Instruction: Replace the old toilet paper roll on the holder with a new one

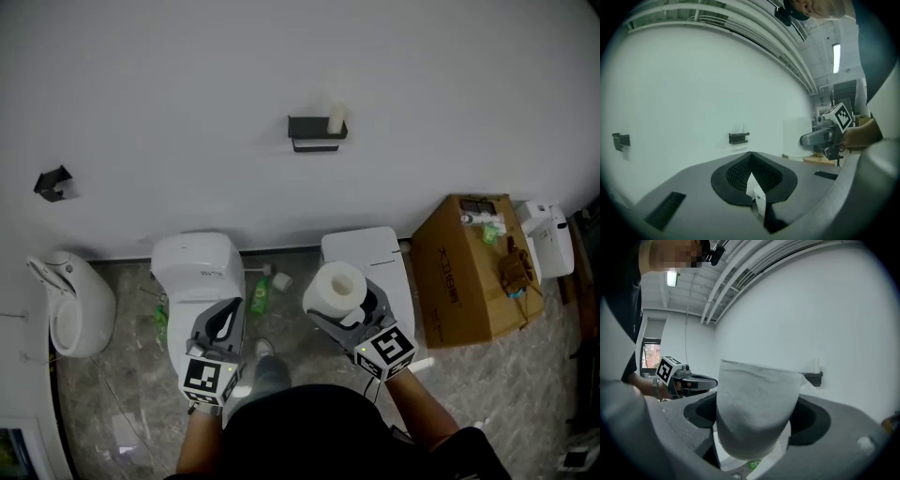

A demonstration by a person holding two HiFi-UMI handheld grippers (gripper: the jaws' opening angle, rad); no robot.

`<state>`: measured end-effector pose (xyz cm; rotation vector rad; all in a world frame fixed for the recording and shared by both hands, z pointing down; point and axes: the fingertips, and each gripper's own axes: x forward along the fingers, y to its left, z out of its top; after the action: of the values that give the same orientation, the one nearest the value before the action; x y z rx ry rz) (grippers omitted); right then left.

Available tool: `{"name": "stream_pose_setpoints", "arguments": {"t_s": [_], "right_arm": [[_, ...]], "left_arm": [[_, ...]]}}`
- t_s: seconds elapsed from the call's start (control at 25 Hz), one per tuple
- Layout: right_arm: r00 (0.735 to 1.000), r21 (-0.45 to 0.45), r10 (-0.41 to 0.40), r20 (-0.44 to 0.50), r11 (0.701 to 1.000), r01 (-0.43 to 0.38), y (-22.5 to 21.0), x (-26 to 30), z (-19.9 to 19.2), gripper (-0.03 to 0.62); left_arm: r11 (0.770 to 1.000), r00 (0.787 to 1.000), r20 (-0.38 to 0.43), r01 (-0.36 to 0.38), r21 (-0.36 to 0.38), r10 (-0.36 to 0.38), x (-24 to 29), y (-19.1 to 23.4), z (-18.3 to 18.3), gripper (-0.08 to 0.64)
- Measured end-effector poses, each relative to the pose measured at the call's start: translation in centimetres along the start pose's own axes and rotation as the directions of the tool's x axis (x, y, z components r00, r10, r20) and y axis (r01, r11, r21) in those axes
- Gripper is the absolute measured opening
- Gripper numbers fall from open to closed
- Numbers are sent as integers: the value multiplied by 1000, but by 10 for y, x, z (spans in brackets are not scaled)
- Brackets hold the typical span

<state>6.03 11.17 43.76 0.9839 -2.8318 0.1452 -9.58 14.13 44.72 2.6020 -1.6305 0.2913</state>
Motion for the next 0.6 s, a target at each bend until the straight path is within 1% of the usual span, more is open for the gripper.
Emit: {"name": "stream_pose_setpoints", "arguments": {"t_s": [0.16, 0.32, 0.52, 0.6], "right_arm": [[999, 12, -46, 1, 999, 46, -21, 53, 9, 434], [997, 18, -80, -3, 997, 80, -36, 103, 17, 434], [993, 13, -122, -7, 992, 122, -51, 157, 26, 434], [991, 7, -137, -3, 991, 137, -56, 174, 31, 434]], "left_arm": [[999, 999, -25, 33, 3, -32, 30, 54, 0, 12], [997, 998, -5, 70, 30, -70, 58, 104, 3, 12], [995, 995, -26, 97, 8, -97, 85, 159, -1, 12], [994, 994, -13, 108, 9, -108, 94, 177, 2, 12]]}}
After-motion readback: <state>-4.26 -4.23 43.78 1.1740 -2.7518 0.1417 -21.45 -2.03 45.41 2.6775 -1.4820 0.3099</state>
